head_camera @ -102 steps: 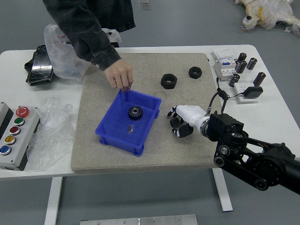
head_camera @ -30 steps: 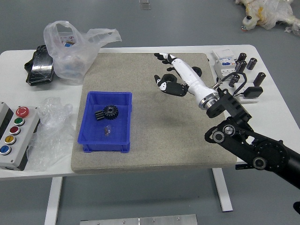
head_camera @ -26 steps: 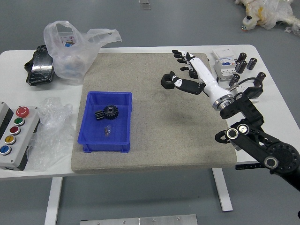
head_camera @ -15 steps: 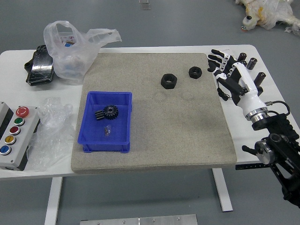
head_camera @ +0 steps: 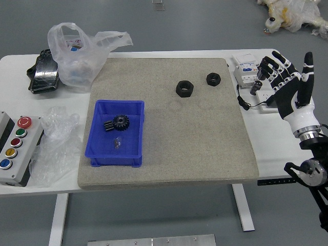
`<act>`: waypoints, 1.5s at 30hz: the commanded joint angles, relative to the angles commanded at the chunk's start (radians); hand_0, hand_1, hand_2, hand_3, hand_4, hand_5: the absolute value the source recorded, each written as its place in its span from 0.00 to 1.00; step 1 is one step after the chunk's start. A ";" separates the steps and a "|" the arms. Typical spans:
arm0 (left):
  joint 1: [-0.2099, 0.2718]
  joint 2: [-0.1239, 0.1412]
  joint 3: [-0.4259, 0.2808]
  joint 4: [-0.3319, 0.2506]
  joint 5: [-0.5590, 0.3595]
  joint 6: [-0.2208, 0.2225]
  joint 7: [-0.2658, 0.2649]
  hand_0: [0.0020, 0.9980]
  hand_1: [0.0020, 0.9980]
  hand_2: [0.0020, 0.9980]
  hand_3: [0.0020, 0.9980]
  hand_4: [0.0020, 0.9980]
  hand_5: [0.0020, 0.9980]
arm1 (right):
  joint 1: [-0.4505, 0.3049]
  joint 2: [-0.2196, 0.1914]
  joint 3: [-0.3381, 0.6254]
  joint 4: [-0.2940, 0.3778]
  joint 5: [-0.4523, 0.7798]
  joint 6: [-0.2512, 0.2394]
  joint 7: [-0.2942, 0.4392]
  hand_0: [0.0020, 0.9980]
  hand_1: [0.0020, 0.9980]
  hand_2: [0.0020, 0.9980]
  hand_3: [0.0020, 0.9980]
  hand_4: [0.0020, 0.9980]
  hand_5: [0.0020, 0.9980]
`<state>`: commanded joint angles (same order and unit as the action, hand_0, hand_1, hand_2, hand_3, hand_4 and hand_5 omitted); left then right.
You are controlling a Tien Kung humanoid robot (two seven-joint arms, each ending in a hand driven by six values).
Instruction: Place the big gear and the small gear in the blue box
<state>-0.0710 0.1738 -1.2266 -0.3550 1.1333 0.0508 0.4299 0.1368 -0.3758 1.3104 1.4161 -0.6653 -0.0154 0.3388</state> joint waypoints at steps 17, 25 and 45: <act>-0.009 0.004 0.022 0.007 -0.030 0.006 -0.011 0.70 0.66 0.63 0.68 0.64 0.44 | -0.018 -0.007 0.052 0.045 -0.058 -0.022 -0.039 1.00 0.96 0.92 0.98 1.00 1.00; -0.011 0.003 0.021 0.010 -0.025 0.008 -0.023 0.69 0.63 0.61 0.68 0.64 0.44 | -0.025 -0.008 0.064 0.048 -0.071 -0.029 -0.050 1.00 0.96 0.91 0.97 1.00 1.00; -0.010 -0.003 0.018 0.009 -0.026 0.011 -0.027 0.69 0.62 0.61 0.68 0.64 0.48 | -0.033 -0.008 0.066 0.074 -0.101 -0.036 -0.041 0.91 0.86 0.88 0.91 1.00 1.00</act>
<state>-0.0806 0.1707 -1.2087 -0.3460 1.1076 0.0617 0.4029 0.1033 -0.3835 1.3764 1.4903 -0.7667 -0.0511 0.2974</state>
